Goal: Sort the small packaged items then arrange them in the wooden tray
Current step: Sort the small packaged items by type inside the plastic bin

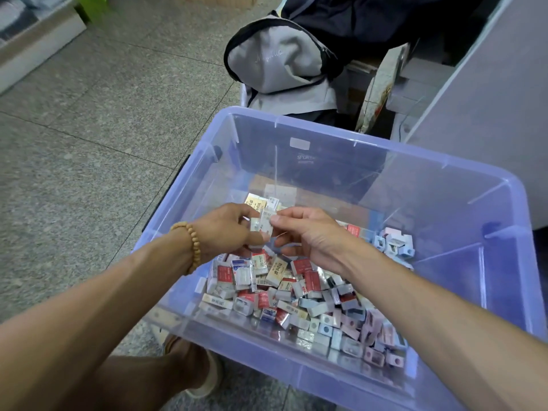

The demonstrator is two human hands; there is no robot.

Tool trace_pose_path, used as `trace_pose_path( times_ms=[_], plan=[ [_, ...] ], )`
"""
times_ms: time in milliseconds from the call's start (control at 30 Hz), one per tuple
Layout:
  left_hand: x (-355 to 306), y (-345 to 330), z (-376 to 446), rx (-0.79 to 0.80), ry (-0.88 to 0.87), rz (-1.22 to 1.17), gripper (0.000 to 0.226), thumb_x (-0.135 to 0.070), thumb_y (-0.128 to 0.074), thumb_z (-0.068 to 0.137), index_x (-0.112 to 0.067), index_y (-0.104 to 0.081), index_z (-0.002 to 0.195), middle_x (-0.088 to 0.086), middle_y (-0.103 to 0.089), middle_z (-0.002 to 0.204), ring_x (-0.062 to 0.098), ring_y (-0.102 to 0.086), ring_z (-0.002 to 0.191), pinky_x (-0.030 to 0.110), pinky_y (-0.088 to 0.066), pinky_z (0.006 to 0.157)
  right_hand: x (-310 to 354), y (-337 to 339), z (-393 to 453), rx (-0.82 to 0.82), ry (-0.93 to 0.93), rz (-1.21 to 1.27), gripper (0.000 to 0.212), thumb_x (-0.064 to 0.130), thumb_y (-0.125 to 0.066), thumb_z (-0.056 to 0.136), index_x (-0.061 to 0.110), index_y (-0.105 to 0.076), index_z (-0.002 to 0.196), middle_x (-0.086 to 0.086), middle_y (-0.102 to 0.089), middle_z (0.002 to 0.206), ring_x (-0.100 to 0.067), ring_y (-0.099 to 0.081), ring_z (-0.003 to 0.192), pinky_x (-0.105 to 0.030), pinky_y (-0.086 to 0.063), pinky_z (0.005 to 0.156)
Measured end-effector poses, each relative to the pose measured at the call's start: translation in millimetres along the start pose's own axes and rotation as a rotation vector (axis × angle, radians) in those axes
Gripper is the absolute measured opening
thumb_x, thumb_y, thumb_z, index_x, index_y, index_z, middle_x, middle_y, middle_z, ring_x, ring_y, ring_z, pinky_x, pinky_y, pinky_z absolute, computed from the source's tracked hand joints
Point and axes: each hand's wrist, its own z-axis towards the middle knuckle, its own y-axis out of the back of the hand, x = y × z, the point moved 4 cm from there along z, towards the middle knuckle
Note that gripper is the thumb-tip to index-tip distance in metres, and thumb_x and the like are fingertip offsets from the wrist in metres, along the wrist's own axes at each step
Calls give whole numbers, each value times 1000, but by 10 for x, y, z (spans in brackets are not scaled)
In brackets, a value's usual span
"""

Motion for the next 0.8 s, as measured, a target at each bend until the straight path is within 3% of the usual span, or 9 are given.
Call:
trace_pose_path(
  times_ms=[100,200,300,400,500,567,667,800],
  plan=[
    [-78,-114,87,25,-6,19,36,4,-73,80,-2,-57,112,18,-61,84,27,-63,72,34,-56,69,-14,216,61,-108,4,-33,5,8,-70,90,7,-69,86,-6,-66,68,-12,-60,52,-20,-49,44],
    [-89,-164,357,-48,8,61,24,5,-65,86,-2,-57,108,19,-66,83,28,-67,69,45,-57,79,-65,596,144,-367,-18,-263,11,13,-69,91,4,-72,86,-11,-68,76,-15,-59,55,-25,-48,49],
    [-136,-214,700,-160,-46,246,19,-4,-71,83,-13,-59,95,10,-67,79,22,-65,65,37,-58,77,-152,833,254,-492,-32,-592,21,21,-70,91,12,-72,73,-7,-70,74,-20,-63,65,-28,-48,58],
    [-192,-300,964,-262,-111,372,22,-13,-80,75,-21,-60,82,7,-70,85,18,-65,71,24,-50,67,-185,850,402,-509,3,-697,23,21,-67,91,9,-72,73,-10,-73,79,-26,-68,79,-33,-52,70],
    [-179,-371,1140,-309,-192,539,22,-18,-81,73,-20,-61,81,8,-69,92,25,-64,89,27,-50,77,-154,835,538,-517,44,-734,27,19,-64,92,8,-70,68,-9,-72,76,-26,-67,78,-32,-53,69],
    [-171,-380,1177,-338,-299,711,25,-22,-80,75,-14,-66,94,10,-68,97,29,-62,94,32,-48,83,-157,843,586,-540,68,-725,25,19,-66,92,9,-71,70,-6,-72,76,-24,-69,79,-33,-56,73],
    [-154,-318,1104,-369,-388,880,36,-21,-73,81,-11,-63,113,11,-63,107,31,-60,95,35,-49,83,-183,820,535,-532,110,-768,11,22,-74,86,11,-73,87,-4,-73,87,-22,-68,84,-33,-55,77],
    [-75,-191,959,-352,-448,1090,35,-1,-68,78,-7,-59,112,14,-57,106,34,-59,90,38,-49,73,-201,655,419,-420,280,-1017,40,15,-78,79,12,-62,115,-4,-67,104,-23,-63,94,-34,-52,78]
  ],
)
